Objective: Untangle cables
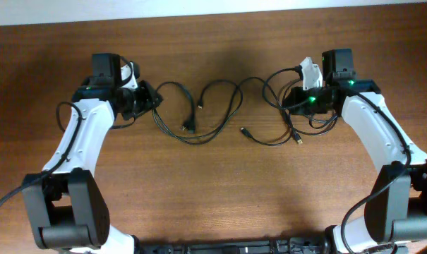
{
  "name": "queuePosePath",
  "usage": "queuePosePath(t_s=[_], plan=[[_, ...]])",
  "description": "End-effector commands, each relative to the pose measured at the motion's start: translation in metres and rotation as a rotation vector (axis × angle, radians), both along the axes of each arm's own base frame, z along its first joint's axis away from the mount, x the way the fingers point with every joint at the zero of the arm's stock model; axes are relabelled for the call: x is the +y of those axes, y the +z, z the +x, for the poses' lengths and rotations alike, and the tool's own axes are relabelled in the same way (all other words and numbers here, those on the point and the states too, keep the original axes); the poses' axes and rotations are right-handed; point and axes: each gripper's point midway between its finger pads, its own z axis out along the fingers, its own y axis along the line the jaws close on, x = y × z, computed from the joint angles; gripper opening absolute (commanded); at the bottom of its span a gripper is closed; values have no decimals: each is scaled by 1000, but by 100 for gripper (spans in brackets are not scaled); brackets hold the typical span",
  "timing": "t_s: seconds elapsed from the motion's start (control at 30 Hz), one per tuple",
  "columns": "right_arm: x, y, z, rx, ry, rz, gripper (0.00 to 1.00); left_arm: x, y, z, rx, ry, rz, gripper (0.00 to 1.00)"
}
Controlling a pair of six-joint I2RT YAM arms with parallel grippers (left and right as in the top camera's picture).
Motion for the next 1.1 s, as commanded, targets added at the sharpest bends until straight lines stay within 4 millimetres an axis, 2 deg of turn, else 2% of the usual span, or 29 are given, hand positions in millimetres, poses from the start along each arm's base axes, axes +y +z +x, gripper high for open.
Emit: queuePosePath(t_s=[0.0,0.13,0.27,0.3,0.33,0.5,0.53,0.6,0.67,0.7,0.73,0.8,0.83,0.9,0.97,1.07], plan=[[-21,-10,-3,29,-58,-120,30,-17,6,-6,-13,-61,14,80],[-20,-36,-16,134,-49,-124,30,-42,3,-13,-9,-124,44,82],[-18,-54,-20,187,-39,-134,31,-48,-7,-20,-28,-210,224,82],[-18,-60,-21,203,-38,-134,31,-48,-10,-23,-28,-235,301,87],[-18,-65,-22,215,-37,-135,31,-47,-12,-25,-25,-239,350,88],[-17,-89,-18,245,-33,-136,31,-58,-13,-31,-26,-271,381,90],[-17,-93,-17,247,-33,-136,28,-60,-13,-32,-27,-277,381,90],[-16,-99,-19,264,-29,-133,4,-62,-13,-33,-27,-283,381,90],[-2,-96,-22,275,-2,-65,4,-62,-13,-33,-28,-283,381,90],[16,-89,-25,272,55,30,4,-62,-13,-32,-28,-283,381,90],[40,-74,-29,245,153,174,4,-62,-13,-32,-28,-283,381,90],[77,-30,-36,170,306,439,4,-62,-13,-32,-28,-282,381,91],[82,-12,-34,133,335,486,4,-62,-13,-32,-28,-282,381,90],[83,31,-22,26,361,473,4,-62,-13,-32,-28,-283,381,91],[79,89,-6,-135,366,410,4,-62,-13,-32,-29,-282,381,91],[68,143,0,-304,351,298,4,-63,-13,-31,-33,-281,380,91]])
